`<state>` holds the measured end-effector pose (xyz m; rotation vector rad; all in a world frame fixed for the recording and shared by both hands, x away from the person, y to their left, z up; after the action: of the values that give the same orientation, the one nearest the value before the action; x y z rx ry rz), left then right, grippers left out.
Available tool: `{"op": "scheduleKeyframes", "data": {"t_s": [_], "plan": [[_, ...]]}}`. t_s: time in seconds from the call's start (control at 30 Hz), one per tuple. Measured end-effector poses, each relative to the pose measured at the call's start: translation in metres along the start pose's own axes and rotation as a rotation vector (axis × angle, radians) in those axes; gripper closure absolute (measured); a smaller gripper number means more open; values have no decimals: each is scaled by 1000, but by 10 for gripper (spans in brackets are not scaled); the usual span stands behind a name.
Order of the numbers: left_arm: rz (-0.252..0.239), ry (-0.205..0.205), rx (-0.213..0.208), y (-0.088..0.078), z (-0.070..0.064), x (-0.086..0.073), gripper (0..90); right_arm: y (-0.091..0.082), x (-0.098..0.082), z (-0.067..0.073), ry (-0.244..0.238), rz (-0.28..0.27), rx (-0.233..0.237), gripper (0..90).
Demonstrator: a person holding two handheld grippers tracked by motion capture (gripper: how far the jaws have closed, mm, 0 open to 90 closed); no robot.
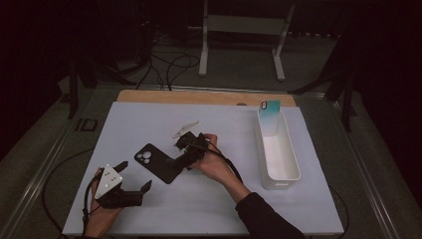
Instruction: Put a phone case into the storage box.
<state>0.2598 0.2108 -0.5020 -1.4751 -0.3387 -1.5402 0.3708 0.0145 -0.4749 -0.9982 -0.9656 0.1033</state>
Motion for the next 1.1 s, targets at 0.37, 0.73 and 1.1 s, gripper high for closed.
{"op": "scheduleKeyframes", "data": {"t_s": [0.37,0.73,1.1], "plan": [[-2,-4,-1,-1,0,-1,1,36,-4,11,-25,79,-10,81],[-2,-4,0,-2,0,-1,1,53,-10,10,-18,132,-19,81],[-3,-3,-1,-2,0,-1,1,66,-15,12,-20,168,-27,81]]}}
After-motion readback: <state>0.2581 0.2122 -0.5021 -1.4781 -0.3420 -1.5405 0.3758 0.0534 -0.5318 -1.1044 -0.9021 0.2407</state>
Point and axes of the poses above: each handheld gripper's, and its own axes: y roughly forward along the jaws, x roughly out of its top, z roughly to its left, the point moved 4 cm from there along y, roughly forward along the jaws, and after that the axes turned 13 degrees about y, right-handed, at the moved point
